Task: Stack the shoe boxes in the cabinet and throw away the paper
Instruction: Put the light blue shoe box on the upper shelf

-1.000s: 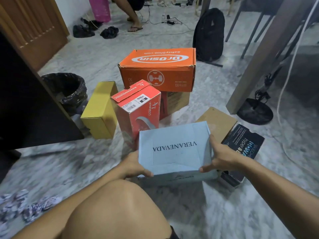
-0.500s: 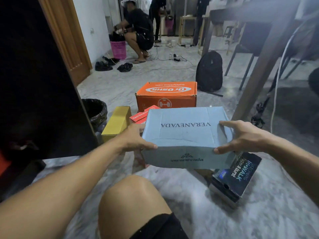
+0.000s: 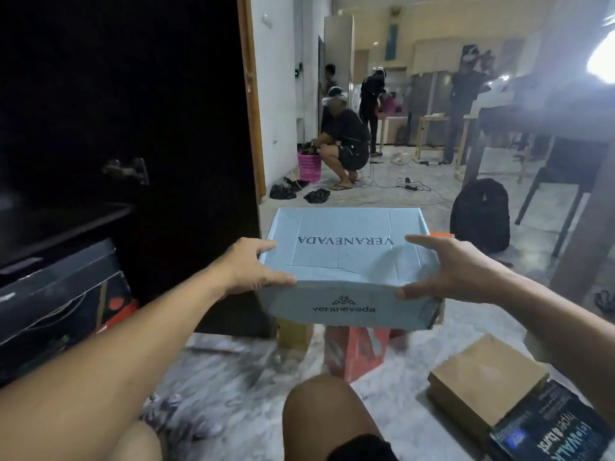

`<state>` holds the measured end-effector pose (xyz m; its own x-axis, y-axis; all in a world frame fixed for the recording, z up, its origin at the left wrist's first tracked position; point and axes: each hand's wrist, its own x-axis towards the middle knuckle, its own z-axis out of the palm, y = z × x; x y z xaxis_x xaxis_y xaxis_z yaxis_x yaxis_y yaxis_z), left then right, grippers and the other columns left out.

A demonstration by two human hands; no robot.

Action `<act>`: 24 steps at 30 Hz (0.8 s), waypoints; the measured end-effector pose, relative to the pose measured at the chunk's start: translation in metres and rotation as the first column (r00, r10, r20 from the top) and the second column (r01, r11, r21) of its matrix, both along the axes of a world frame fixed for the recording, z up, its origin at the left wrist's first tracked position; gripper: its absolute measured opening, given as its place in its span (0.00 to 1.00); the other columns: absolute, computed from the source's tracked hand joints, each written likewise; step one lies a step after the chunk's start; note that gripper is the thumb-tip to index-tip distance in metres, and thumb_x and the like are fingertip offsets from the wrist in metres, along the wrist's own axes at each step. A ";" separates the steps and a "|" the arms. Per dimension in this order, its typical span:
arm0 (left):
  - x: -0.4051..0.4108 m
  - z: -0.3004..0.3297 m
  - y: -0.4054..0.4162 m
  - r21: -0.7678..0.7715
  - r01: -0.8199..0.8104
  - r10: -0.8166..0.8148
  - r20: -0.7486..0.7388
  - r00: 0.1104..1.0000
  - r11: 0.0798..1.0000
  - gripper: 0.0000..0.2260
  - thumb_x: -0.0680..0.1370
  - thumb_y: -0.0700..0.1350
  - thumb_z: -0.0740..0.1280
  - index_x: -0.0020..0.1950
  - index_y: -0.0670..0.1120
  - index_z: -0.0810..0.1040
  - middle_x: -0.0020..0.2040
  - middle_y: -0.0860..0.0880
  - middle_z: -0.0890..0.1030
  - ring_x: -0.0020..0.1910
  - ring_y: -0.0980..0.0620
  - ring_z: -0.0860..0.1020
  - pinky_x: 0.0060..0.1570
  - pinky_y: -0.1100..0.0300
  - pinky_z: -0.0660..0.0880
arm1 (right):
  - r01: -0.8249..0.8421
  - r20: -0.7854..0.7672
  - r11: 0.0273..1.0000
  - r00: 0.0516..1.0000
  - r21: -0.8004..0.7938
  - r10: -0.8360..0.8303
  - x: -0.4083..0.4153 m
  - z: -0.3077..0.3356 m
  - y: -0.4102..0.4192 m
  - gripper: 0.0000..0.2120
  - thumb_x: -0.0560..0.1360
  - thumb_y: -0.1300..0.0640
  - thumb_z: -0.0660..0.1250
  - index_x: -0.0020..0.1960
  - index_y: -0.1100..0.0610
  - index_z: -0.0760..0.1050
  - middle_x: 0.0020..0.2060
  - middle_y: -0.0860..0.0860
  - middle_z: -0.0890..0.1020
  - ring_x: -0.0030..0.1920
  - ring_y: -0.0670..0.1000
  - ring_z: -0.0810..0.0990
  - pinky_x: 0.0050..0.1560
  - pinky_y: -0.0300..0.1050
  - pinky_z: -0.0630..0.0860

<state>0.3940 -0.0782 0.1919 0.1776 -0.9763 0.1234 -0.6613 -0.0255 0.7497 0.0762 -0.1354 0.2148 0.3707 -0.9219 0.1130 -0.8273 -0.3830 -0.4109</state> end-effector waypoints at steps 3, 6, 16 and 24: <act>0.033 0.013 0.024 -0.003 -0.100 0.100 0.010 0.995 0.995 0.37 0.63 0.48 0.81 0.69 0.45 0.73 0.59 0.53 0.76 0.59 0.52 0.74 0.59 0.58 0.73 | -0.066 0.000 0.997 0.998 -0.027 0.066 0.040 0.010 0.001 0.53 0.55 0.36 0.79 0.75 0.45 0.62 0.70 0.52 0.72 0.67 0.55 0.72 0.59 0.48 0.70; 0.068 0.026 0.046 -0.018 -0.180 0.180 0.015 0.984 0.983 0.35 0.63 0.48 0.81 0.68 0.46 0.74 0.55 0.55 0.74 0.57 0.55 0.73 0.53 0.62 0.70 | -0.138 0.034 0.990 0.990 -0.036 0.139 0.084 0.018 0.000 0.52 0.54 0.37 0.80 0.74 0.47 0.65 0.65 0.53 0.76 0.60 0.56 0.76 0.53 0.48 0.73; 0.173 0.077 0.104 0.080 -0.509 0.514 -0.058 0.856 0.857 0.39 0.60 0.43 0.82 0.69 0.44 0.72 0.59 0.49 0.78 0.55 0.51 0.75 0.49 0.59 0.75 | -0.360 0.088 0.927 0.925 -0.110 0.370 0.237 0.043 0.007 0.53 0.55 0.33 0.78 0.73 0.52 0.67 0.65 0.54 0.75 0.63 0.56 0.75 0.58 0.50 0.74; 0.252 0.103 0.120 0.028 -0.673 0.674 -0.028 0.739 0.739 0.44 0.59 0.37 0.81 0.74 0.44 0.67 0.68 0.45 0.73 0.63 0.47 0.72 0.57 0.58 0.71 | -0.466 0.251 0.878 0.841 -0.112 0.478 0.334 0.044 0.005 0.40 0.54 0.36 0.79 0.62 0.51 0.74 0.48 0.47 0.79 0.43 0.51 0.83 0.44 0.51 0.83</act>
